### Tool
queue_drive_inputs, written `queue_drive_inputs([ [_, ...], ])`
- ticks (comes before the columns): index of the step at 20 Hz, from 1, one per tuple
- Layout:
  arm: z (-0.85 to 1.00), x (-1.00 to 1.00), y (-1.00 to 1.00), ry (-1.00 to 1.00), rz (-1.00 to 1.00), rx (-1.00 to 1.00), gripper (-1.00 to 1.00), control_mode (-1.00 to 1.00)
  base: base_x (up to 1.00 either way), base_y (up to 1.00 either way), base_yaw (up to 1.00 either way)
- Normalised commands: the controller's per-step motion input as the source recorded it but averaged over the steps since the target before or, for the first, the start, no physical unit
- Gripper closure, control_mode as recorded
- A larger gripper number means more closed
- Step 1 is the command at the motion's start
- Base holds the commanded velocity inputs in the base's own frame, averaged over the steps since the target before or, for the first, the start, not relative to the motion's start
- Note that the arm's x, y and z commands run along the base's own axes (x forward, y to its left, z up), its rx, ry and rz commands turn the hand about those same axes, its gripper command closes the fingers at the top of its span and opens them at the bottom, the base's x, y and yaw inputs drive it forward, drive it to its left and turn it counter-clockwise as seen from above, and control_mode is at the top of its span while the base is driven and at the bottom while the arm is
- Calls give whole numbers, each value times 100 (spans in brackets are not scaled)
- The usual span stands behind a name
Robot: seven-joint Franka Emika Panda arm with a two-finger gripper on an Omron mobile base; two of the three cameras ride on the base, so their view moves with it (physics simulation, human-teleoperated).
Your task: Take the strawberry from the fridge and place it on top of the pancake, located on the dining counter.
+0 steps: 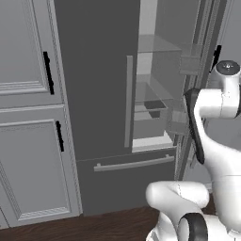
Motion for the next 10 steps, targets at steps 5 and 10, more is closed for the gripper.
queue_drive_inputs([
  [5, 0, 49, 93, 61, 15, -74, -100, -100, 0, 0, 0],
  [10, -32, 28, 23, 21, 5, -32, -100, -100, 0, 0, 0],
])
